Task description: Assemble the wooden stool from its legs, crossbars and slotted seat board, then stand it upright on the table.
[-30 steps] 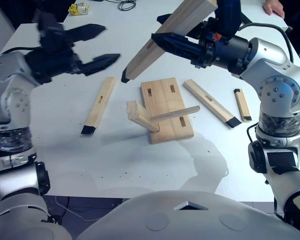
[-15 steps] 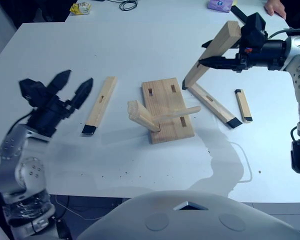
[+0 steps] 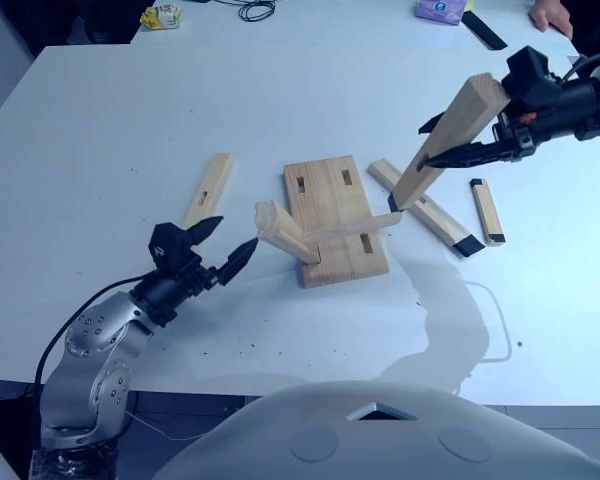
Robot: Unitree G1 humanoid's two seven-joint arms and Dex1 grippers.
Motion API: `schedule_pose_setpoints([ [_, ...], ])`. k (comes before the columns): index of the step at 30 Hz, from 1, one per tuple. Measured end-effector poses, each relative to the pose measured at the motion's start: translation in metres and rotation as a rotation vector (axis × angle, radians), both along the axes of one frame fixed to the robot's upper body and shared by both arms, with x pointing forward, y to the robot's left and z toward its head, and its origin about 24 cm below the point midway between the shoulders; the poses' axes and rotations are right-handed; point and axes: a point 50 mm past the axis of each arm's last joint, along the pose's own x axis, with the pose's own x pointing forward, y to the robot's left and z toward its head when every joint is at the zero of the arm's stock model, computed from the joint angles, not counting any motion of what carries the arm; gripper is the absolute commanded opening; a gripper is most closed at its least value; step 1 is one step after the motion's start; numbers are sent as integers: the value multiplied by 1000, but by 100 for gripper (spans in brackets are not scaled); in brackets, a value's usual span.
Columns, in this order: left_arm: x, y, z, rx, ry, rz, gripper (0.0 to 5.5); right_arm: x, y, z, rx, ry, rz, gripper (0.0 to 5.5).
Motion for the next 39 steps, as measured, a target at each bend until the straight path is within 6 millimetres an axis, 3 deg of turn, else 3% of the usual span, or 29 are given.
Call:
schedule_pose_setpoints([
  [8, -18, -13, 0, 18, 48, -132, 402, -23, 7, -2, 64, 105, 35, 212],
  [20, -6, -27, 9, 1, -30, -120, 402, -44, 29, -20, 192, 149, -29, 212],
  [28, -5, -33, 8, -18, -28, -142, 402, -46, 25, -24, 210, 100, -124, 212],
  [32, -7, -35, 5, -34, -18, -134, 402, -54, 22, -38, 225, 120, -190, 212],
  [39, -6, -26, 1, -19, 2, -100, 402, -61, 24, -46, 243, 111, -209, 212],
])
